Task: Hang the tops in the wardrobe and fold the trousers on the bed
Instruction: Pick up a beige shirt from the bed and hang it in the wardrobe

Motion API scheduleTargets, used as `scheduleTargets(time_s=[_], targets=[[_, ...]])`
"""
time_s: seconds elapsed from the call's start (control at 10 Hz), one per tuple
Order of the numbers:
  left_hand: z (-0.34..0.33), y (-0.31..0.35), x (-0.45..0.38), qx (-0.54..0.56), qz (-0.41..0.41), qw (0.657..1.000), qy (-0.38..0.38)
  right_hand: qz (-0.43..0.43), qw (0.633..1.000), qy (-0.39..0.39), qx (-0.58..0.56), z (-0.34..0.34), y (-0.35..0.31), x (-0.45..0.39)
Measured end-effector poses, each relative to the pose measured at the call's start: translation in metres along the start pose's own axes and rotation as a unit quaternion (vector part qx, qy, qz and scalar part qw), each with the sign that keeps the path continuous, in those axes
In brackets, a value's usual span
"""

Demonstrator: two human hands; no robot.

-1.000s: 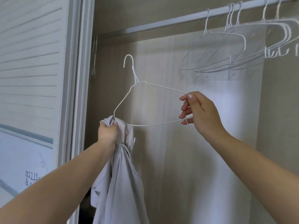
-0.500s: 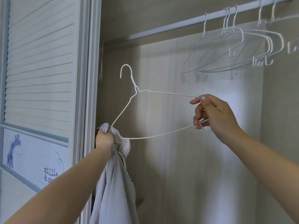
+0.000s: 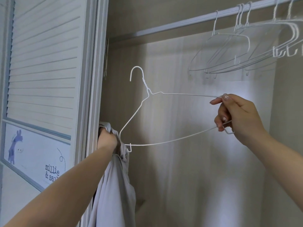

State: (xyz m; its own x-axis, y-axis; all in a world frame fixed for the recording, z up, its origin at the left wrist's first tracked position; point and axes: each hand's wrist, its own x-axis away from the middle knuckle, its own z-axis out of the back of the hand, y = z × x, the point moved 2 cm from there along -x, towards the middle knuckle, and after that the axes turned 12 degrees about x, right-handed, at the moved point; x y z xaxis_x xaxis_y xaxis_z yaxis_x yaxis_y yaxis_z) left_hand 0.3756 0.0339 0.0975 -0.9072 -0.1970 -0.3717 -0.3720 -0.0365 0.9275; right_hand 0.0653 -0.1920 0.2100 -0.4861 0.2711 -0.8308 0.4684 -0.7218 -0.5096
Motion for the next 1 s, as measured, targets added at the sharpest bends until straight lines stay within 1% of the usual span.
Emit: scheduleTargets(time_s=[0.1,0.2,0.3,0.4,0.5,0.6,0.7,0.8,0.9,1.0], targets=[[-0.003,-0.005,-0.007,0.010,0.018,1.000,-0.009,0.000,1.000,-0.004,0.010,0.000,0.002,0.001],[-0.007,-0.006,-0.007,0.012,0.007,1.000,-0.027,-0.003,1.000,-0.001,0.014,-0.002,0.005,0.002],[-0.008,-0.005,-0.004,0.058,0.038,0.997,-0.026,-0.013,1.000,-0.001,0.006,-0.002,0.005,0.002],[-0.008,-0.006,-0.005,0.091,0.038,0.995,-0.005,-0.013,1.000,0.008,0.005,-0.001,0.004,0.000],[-0.006,-0.006,-0.003,0.252,0.119,0.960,0.031,-0.010,1.000,0.027,-0.002,0.004,0.004,-0.002],[-0.013,0.000,-0.002,-0.187,-0.079,0.976,-0.083,-0.021,0.999,0.034,-0.021,0.009,0.005,-0.003],[-0.011,0.005,0.003,0.055,0.085,0.994,-0.035,-0.028,0.999,0.033,-0.024,0.008,0.007,-0.003],[-0.017,0.010,0.006,0.027,0.052,0.997,-0.048,-0.031,0.999,0.026,-0.010,0.001,0.009,0.000],[-0.026,0.019,0.019,0.104,0.044,0.991,-0.076,-0.037,0.999,0.023,-0.006,-0.006,0.011,0.002],[-0.035,0.031,0.029,0.118,-0.012,0.987,-0.105,-0.039,0.999,0.021,0.002,-0.011,0.014,0.003]])
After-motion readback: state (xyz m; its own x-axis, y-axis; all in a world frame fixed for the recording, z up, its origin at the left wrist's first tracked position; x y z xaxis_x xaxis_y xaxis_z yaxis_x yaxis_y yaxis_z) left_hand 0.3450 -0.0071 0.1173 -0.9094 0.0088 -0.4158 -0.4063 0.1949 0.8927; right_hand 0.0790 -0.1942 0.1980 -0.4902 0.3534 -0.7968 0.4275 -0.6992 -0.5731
